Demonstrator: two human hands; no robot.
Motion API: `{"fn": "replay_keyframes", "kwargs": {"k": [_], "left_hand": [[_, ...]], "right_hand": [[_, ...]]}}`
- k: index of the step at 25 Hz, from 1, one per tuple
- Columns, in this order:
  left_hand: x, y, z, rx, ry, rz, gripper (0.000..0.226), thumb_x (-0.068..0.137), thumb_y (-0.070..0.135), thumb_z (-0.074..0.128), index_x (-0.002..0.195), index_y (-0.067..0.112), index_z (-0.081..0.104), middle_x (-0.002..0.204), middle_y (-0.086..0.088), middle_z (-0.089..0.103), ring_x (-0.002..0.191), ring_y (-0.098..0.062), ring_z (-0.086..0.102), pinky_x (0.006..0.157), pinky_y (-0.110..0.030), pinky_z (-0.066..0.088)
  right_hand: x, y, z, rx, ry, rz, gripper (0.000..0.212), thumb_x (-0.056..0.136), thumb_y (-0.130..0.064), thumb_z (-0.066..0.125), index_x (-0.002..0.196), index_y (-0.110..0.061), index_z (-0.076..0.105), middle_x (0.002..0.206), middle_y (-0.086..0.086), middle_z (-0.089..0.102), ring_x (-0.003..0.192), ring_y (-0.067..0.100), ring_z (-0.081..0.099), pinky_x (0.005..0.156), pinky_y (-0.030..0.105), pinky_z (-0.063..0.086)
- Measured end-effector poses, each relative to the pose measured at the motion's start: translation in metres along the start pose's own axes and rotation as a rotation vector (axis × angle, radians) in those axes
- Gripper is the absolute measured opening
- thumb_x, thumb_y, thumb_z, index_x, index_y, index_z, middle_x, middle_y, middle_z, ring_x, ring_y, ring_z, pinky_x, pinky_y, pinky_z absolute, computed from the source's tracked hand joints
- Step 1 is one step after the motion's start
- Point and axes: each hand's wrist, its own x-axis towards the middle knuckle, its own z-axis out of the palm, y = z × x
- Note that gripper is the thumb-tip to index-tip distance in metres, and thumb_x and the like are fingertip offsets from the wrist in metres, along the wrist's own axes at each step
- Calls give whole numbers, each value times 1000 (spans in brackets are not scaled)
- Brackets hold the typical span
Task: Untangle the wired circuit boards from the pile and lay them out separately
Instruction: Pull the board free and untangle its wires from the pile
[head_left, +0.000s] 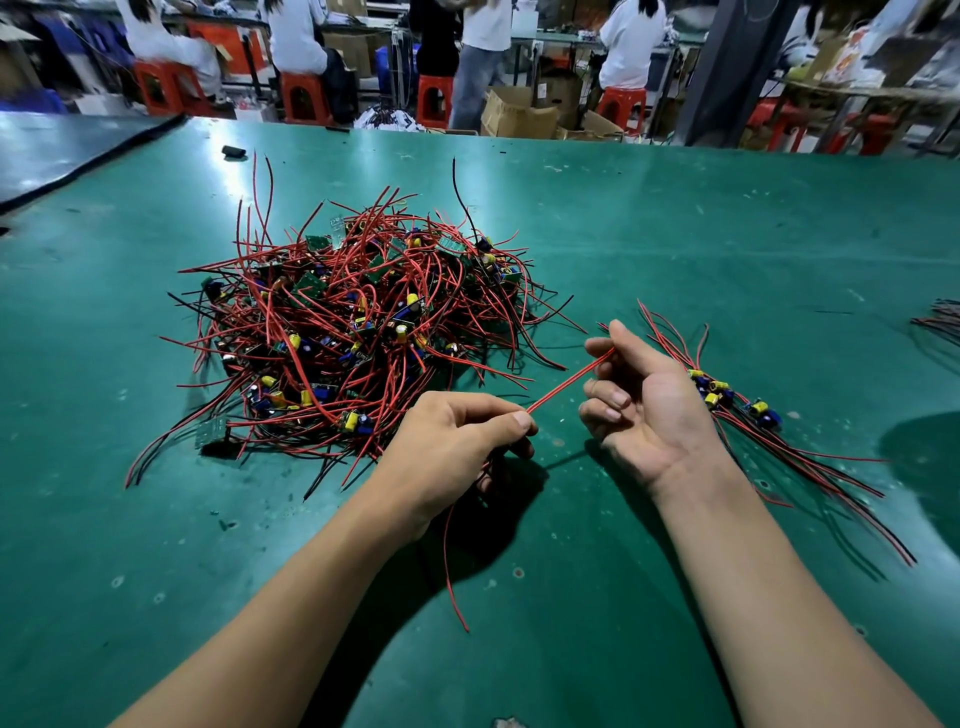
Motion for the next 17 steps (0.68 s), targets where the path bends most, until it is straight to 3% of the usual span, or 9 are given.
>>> {"fn": "replay_keyframes", "kwargs": {"k": [3,5,7,9,11,13,15,17], "left_hand": [[1,0,0,37,-26,3,11,88,18,71,81,13,79,76,-6,75,65,-19,62,55,-24,48],[1,-1,-2,73,0,23,10,87,17,72,81,14,79,77,-4,76,68,-11,66,63,-18,50],[0,-1,-4,39,42,23,9,87,15,72,82,12,79,78,-5,76,65,-7,66,60,-13,50],[0,0,-4,-61,68,-14,11,89,14,69,83,9,78,77,-8,75,58,-15,63,52,-20,51],[-1,3,-3,-147,75,-36,15,91,13,66,83,9,78,75,-9,74,51,-18,59,47,-23,50],[-2,4,-2,-197,76,-35,19,92,12,64,80,13,79,73,-8,73,49,-16,60,45,-22,50],[-3,6,-3,-220,79,-36,24,92,8,63,77,16,80,73,-4,74,54,-12,64,47,-19,52],[-2,6,-4,-239,52,-43,24,91,4,62,78,13,80,77,-4,75,59,-13,67,49,-19,53]], "right_hand": [[2,-3,-2,103,-27,71,39,95,-25,61,60,-8,65,57,-4,41,35,5,28,32,16,22],[3,1,-3,50,-20,43,36,95,-27,63,65,-8,66,58,-4,43,36,5,28,33,16,22],[4,5,-5,-102,-2,-33,35,93,-37,66,71,-11,72,59,-6,48,39,5,30,36,16,24],[3,10,-5,-278,-24,-86,36,82,-48,72,81,-13,76,63,-8,54,44,5,33,39,17,26],[-1,17,-4,-471,-110,-82,44,71,-50,76,92,-11,78,69,-8,59,46,5,39,40,17,30],[-9,28,1,-597,-286,-7,38,74,-45,77,96,-13,79,74,-4,67,50,6,52,43,17,40],[-15,37,6,-577,-419,63,31,81,-37,74,100,-13,79,83,5,74,62,11,66,55,20,54],[-16,38,8,-517,-435,68,26,86,-29,72,103,-10,79,87,8,75,67,12,68,60,20,55]]}}
